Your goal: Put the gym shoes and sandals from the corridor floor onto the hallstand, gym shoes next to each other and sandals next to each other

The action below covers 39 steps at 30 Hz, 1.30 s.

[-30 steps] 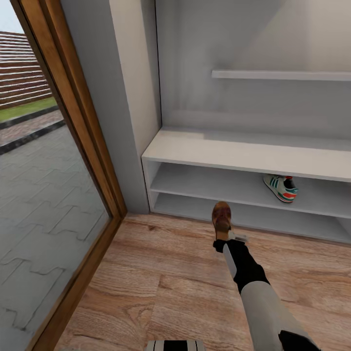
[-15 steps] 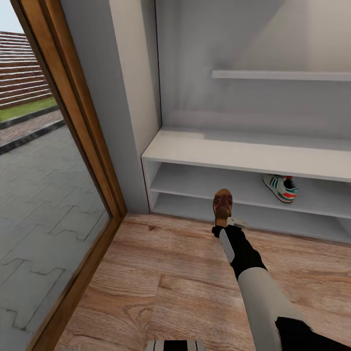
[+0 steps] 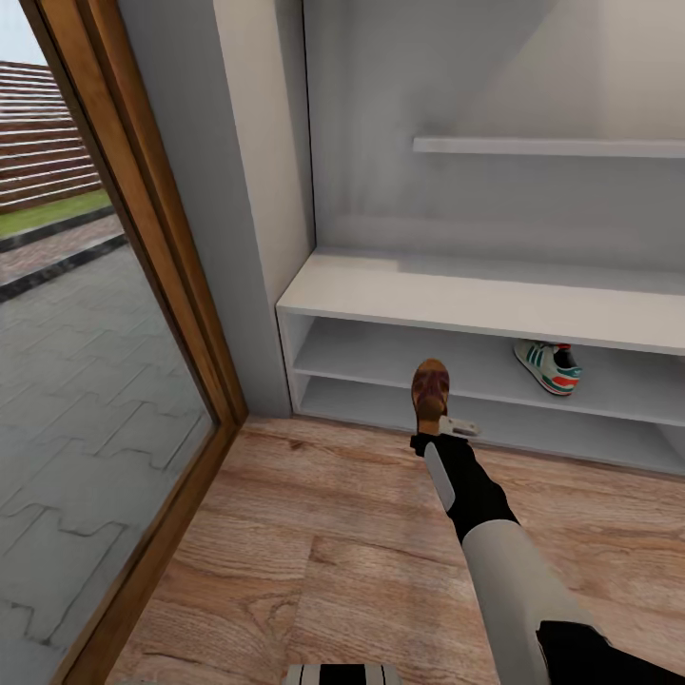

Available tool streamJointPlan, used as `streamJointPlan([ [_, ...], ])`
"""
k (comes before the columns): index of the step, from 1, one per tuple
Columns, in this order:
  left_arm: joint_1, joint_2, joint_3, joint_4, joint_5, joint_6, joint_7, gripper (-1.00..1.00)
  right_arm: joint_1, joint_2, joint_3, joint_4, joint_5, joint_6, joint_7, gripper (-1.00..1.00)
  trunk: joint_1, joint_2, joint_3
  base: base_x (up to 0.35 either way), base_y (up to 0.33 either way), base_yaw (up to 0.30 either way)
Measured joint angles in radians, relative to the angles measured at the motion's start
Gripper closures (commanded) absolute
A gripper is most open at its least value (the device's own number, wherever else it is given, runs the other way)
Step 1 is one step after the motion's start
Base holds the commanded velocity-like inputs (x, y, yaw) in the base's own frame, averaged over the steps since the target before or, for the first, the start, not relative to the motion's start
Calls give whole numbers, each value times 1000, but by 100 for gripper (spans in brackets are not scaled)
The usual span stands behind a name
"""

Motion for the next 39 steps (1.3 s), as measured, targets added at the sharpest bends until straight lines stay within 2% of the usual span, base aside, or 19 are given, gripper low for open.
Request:
streamJointPlan([
  [6, 0, 0, 0, 1, 0, 0, 0, -100, 0, 0, -1, 0, -7, 0, 0, 100, 0, 0, 0, 0, 0, 17],
  [10, 0, -1, -1, 1, 0, 0, 0, -100, 0, 0, -2, 1, -36, 1, 2, 100, 0, 0, -4, 0, 0, 120],
  [14, 0, -1, -1, 1, 0, 0, 0, -100, 0, 0, -2, 1, -46, 1, 2, 100, 0, 0, -8, 35, 0, 150],
  [26, 0, -2, -4, 0, -1, 0, -1, -100, 0, 0, -2, 4, -49, 1, 2, 100, 0, 0, -22, 49, 0, 151],
  [39, 0, -2, -5, 0, -3, 0, -2, -100, 0, 0, -2, 4, -49, 0, 2, 100, 0, 0, -24, 226, 0, 15],
])
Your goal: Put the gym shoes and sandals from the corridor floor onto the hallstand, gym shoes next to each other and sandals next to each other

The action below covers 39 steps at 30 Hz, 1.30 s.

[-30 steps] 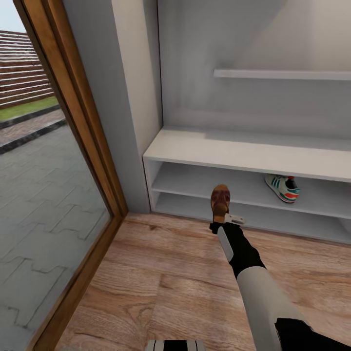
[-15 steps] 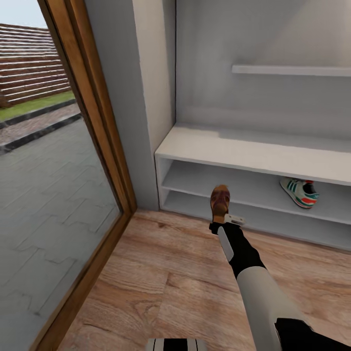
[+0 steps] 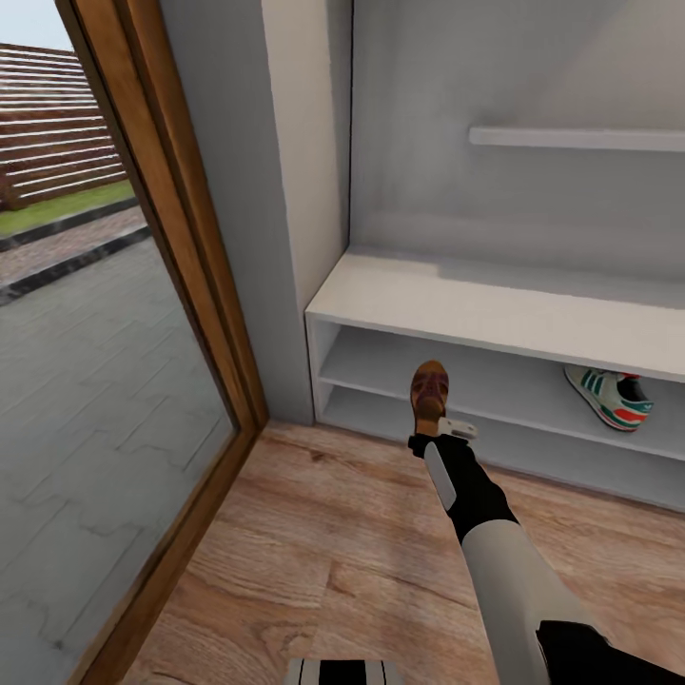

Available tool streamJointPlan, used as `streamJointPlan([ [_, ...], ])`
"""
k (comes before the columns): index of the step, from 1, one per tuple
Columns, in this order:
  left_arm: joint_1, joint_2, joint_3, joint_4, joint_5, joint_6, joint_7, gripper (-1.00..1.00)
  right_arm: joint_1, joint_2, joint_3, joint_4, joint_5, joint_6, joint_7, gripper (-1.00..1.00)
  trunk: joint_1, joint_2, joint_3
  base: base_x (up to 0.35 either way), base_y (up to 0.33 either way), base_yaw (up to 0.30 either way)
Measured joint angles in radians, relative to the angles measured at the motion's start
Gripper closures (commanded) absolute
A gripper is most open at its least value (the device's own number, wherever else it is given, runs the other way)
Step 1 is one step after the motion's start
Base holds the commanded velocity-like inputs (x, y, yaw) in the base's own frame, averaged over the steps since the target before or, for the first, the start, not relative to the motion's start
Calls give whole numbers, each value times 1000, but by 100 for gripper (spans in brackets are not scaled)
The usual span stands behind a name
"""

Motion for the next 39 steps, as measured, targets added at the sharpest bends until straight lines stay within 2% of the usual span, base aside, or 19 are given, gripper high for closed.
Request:
streamJointPlan([
  [6, 0, 0, 0, 0, -1, 0, 0, -100, 0, 0, 0, -1, 0, 0, 0, 100, 0, 0, 0, 89, 0, 0],
  [14, 0, 0, 0, 0, 0, 0, 0, -100, 0, 0, 0, -3, 0, 0, 0, 100, 0, 0, 0, 267, 0, 0],
  [25, 0, 0, 0, 0, -1, 0, 0, -100, 0, 0, 0, -3, 0, 1, 0, 100, 0, 0, 0, 56, 0, 0],
  [39, 0, 0, 0, 0, -1, 0, 0, -100, 0, 0, 0, -9, 0, 1, 0, 100, 0, 0, 0, 157, -32, 0],
])
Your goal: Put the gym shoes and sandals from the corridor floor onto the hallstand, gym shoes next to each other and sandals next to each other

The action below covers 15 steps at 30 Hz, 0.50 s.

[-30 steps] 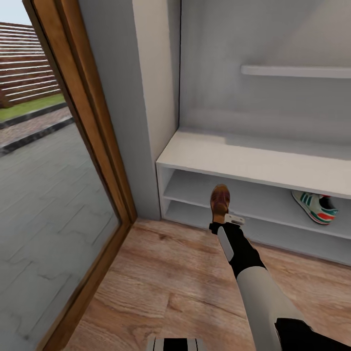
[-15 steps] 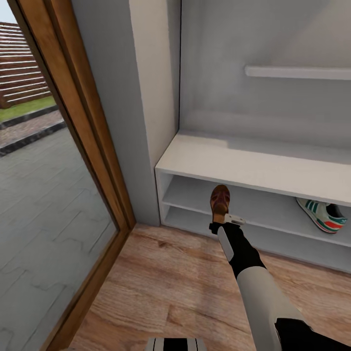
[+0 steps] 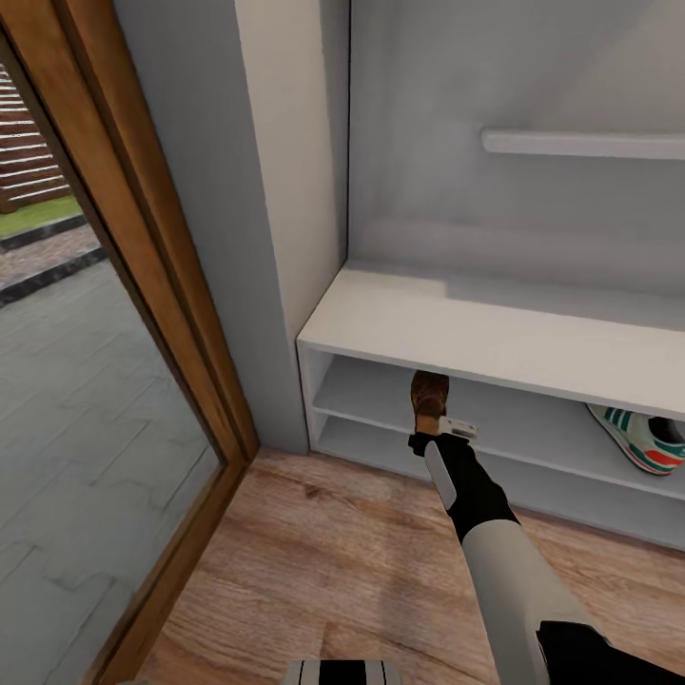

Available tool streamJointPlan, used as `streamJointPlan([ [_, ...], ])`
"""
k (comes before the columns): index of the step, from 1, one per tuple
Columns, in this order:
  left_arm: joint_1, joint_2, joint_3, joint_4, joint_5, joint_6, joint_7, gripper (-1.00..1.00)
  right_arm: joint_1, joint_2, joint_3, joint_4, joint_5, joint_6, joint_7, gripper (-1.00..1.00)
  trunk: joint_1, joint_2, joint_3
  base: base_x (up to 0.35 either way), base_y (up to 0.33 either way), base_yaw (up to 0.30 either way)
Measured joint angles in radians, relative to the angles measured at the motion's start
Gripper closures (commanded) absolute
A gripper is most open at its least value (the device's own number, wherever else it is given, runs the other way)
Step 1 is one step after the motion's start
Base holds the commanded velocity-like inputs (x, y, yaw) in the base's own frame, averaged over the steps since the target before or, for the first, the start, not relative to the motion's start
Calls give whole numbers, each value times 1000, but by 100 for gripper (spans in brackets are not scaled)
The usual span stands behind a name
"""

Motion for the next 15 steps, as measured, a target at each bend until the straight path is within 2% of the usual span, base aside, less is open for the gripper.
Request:
streamJointPlan([
  [15, 0, 0, 0, 0, 0, 0, 0, -100, 0, 0, -2, 0, 0, 1, 0, 100, 0, 0, 0, 7, -2, 0],
])
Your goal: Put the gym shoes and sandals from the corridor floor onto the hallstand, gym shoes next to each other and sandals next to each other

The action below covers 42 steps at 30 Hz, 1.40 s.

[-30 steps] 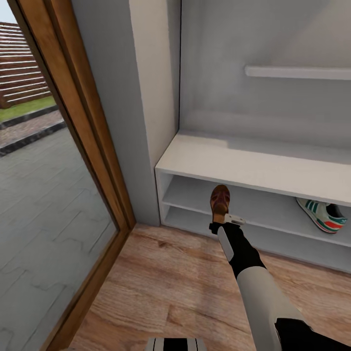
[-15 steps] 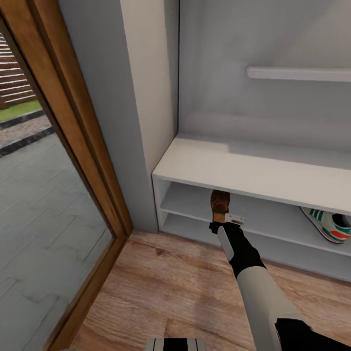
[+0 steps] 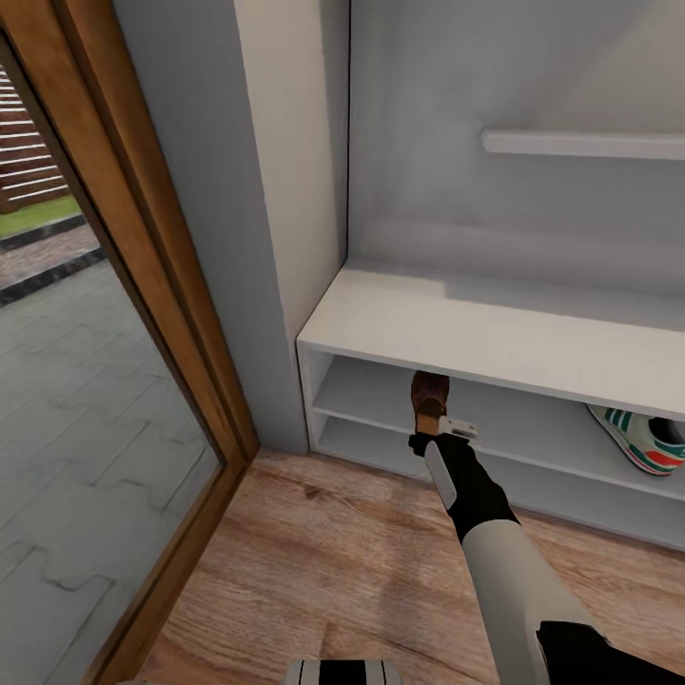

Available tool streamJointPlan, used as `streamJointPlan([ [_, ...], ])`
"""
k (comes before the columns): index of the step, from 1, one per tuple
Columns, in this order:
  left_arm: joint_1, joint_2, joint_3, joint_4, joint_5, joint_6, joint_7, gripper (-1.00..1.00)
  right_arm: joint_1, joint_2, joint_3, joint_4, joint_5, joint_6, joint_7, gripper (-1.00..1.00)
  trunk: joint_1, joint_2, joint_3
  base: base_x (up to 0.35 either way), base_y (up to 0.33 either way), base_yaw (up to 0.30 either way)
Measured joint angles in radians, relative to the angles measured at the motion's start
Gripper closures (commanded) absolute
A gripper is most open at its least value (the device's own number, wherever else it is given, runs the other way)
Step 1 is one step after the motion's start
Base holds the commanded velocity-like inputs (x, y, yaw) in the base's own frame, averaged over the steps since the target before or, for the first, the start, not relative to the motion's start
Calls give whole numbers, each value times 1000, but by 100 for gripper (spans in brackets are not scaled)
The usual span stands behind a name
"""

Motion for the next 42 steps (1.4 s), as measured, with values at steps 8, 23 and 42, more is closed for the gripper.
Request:
streamJointPlan([
  [8, 0, 0, 0, 0, 0, 0, 0, -100, 0, 0, -1, -1, 0, 0, 0, 100, 0, 0, 0, 98, -52, 0],
  [23, 0, 0, 0, 0, 0, 0, 0, -100, 0, 0, -1, -1, 0, 0, 0, 100, 0, 0, 0, 19, -11, 0],
  [42, 0, 0, 0, 0, 0, 0, 0, -100, 0, 0, -1, 0, 0, 0, 0, 100, 0, 0, 0, 91, -26, 0],
])
